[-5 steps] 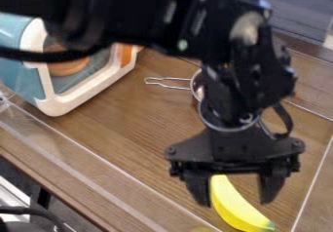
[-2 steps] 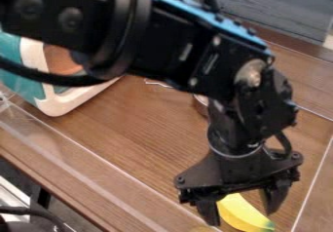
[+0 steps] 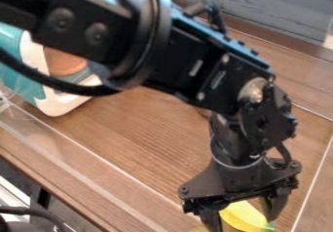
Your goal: Put the banana in the silver pot
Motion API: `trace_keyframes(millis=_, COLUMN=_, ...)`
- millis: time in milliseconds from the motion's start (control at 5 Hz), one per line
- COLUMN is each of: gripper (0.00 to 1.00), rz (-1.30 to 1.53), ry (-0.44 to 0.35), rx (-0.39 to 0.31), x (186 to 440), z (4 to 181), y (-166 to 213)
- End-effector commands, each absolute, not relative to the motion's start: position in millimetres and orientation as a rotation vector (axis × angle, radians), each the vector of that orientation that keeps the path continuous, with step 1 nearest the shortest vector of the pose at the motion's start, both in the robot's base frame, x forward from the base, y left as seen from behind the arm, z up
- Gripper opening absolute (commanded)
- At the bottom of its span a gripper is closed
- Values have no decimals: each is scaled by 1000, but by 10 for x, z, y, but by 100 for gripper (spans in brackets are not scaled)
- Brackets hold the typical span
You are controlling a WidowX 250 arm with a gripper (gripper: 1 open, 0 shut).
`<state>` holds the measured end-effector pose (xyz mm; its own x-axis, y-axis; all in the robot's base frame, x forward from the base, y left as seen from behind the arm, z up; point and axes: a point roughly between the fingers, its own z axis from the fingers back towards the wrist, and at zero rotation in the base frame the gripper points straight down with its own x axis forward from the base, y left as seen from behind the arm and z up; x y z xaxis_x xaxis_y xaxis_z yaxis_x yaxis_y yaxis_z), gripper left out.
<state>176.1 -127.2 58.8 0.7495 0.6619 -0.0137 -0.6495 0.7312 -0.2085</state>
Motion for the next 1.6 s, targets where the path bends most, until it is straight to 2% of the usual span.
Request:
trace_keyframes(millis=0, gripper=100, rz=723, ry=-61, rx=-220, x=1786, z=560, y=-1305)
trace_keyframes(millis=800, gripper=100, rz=746, ry=-40, rx=-211, x=1871, z=384, y=-1308)
trace_keyframes(millis=1000, gripper=0, rz=743, ry=-36, rx=-202, x=1893, z=368, y=-1299)
trace_keyframes(millis=1400, gripper=0, rz=697, ry=-31, rx=-171, x=1933, z=488, y=-1269)
